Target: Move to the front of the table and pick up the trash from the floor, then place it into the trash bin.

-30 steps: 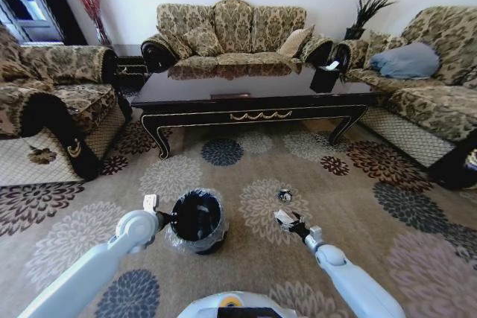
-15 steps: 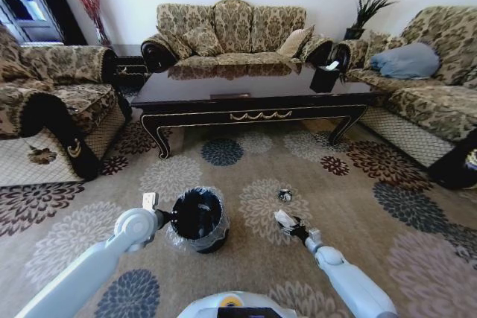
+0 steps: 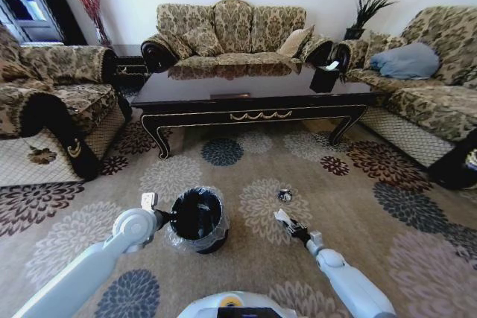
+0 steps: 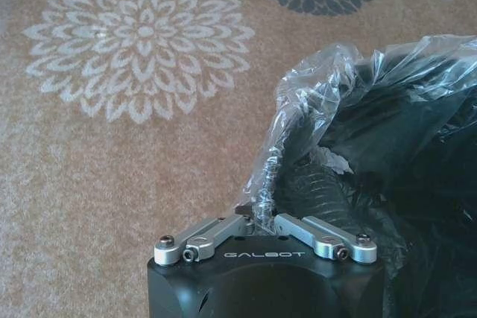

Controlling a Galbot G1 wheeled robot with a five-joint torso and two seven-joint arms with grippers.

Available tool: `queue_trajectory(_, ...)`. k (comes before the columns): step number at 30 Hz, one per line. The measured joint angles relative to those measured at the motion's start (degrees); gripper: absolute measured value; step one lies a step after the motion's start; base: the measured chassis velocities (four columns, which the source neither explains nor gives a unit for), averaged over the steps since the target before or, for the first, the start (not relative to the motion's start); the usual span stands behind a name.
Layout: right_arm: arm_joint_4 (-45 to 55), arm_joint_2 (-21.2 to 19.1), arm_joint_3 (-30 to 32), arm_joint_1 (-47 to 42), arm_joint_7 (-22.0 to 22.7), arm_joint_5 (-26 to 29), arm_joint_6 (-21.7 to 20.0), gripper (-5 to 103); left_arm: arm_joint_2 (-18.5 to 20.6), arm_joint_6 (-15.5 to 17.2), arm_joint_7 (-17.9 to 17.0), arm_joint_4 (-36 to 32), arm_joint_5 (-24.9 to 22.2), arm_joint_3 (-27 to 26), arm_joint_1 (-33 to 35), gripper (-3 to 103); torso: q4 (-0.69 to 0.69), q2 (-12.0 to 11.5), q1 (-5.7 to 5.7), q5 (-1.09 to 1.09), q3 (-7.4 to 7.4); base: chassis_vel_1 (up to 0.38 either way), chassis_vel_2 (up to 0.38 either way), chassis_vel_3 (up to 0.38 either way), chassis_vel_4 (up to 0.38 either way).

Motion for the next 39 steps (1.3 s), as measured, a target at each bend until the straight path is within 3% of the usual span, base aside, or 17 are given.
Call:
queue_trajectory(2,1.2,-0.2,0.1,-0.5,0.2,0.1,-0.1,20,-0.1,0.0,0.0,-0.1,0.4,0.0,0.4,0,0.00,0.0,0.00,0.01,0.00,0.000,0.000,0.000,0.000)
queue_trajectory(7,2.5,-0.5,0.3,-1.2,0.4,0.3,-0.3,10,-0.2,0.0,0.0,-0.4,0.7,0.0,0.8,0,0.00,0.0,0.00,0.01,0.00,0.000,0.000,0.000,0.000)
queue_trajectory(8,2.9,-0.7,0.3,-1.4,0.6,0.7,-0.5,1,-0.3,0.0,-0.1,-0.4,0.7,0.0,0.8,0,0.00,0.0,0.00,0.00,0.00,0.000,0.000,0.000,0.000)
queue_trajectory(16,5.5,-1.2,1.7,-3.0,0.7,1.2,-0.7,0,0.1,0.0,-0.3,-0.8,0.8,0.1,0.6,0,0.00,0.0,0.00,0.01,0.00,0.000,0.000,0.000,0.000)
queue_trajectory(22,12.7,-3.5,3.3,-6.6,1.4,4.1,-1.6,0,-0.3,0.0,-0.7,-0.5,0.8,1.4,-0.6,0,-0.01,0.0,0.00,0.02,0.00,0.000,0.000,0.000,0.000)
queue_trajectory(28,24.2,-7.3,4.6,-9.9,2.5,8.1,-2.6,0,-0.8,0.0,-1.7,0.0,-1.1,2.8,-2.5,0,0.02,0.0,0.00,0.03,0.00,0.000,0.000,0.000,0.000)
queue_trajectory(32,31.8,-9.5,5.6,-11.7,4.3,12.5,-4.0,0,-1.5,0.0,-2.5,0.8,-2.4,4.1,-4.6,0,-0.03,0.0,0.00,0.00,0.00,0.000,0.000,0.000,0.000)
queue_trajectory(34,38.4,-11.4,6.5,-13.3,5.3,14.9,-4.8,0,-2.0,0.0,-2.9,1.3,-3.1,5.6,-6.6,0,0.01,0.0,0.00,0.02,0.00,0.000,0.000,0.000,0.000)
queue_trajectory(39,49.5,-13.9,9.0,-16.9,6.9,16.5,-5.7,0,-3.1,0.0,-4.0,2.9,-4.4,9.0,-11.4,0,0.00,0.0,0.00,0.00,0.00,0.000,0.000,0.000,0.000)
